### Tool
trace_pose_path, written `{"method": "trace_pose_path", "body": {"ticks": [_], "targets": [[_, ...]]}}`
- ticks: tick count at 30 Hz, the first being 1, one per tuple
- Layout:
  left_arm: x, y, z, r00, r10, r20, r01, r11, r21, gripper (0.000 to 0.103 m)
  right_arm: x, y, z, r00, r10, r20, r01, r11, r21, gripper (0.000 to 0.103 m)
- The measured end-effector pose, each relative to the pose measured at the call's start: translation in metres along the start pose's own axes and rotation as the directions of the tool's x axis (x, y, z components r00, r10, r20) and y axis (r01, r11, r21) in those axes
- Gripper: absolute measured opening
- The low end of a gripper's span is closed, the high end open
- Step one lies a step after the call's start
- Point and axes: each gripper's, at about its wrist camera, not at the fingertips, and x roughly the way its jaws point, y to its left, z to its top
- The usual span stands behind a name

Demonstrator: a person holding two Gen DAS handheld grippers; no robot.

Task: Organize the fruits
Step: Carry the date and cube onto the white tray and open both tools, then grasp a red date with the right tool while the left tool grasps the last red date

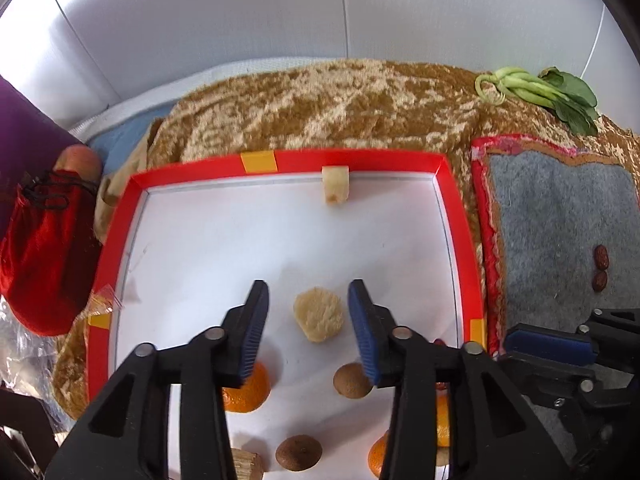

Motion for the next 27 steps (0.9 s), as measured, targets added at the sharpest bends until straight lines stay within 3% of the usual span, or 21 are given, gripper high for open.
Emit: {"method": "trace_pose_path", "body": {"ticks": [4,8,11,14,18,20,27], "targets": [[-0.015,-0.019,0.009,0.997,-0.029,0.067,0.027,0.999,0.036,0.044,-0.027,-0.011,0.003,0.999,-0.01,0.041,0.009,1.0,0.021,0.019],[-0.028,-0.059,0.015,0.99,-0.081,0.117,0.062,0.985,0.161,0.046,-0.066,-0.039,0.009,0.995,-0.049,0.088,0.042,0.995,0.087,0.02],[-0.038,-0.096,0.013,0.981,-0.144,0.129,0.103,0.955,0.28,0.049,-0.099,-0.072,0.014,0.988,-0.123,0.09,0.109,0.982,0.155,0.021],[-0.046,-0.135,0.004,0.97,-0.208,0.128,0.142,0.905,0.401,0.051,-0.127,-0.113,0.01,0.977,-0.205,0.063,0.183,0.951,0.25,0.022],[-0.053,-0.182,-0.01,0.954,-0.281,0.108,0.185,0.83,0.527,0.051,-0.143,-0.159,-0.003,0.967,-0.254,0.004,0.235,0.9,0.368,0.022],[-0.054,-0.198,-0.014,0.95,-0.298,0.097,0.196,0.806,0.558,0.051,-0.141,-0.171,-0.008,0.968,-0.249,-0.025,0.239,0.89,0.389,0.022],[-0.048,-0.213,-0.017,0.949,-0.309,0.058,0.221,0.788,0.575,0.051,-0.115,-0.179,-0.009,0.966,-0.242,-0.091,0.258,0.879,0.401,0.022]]}}
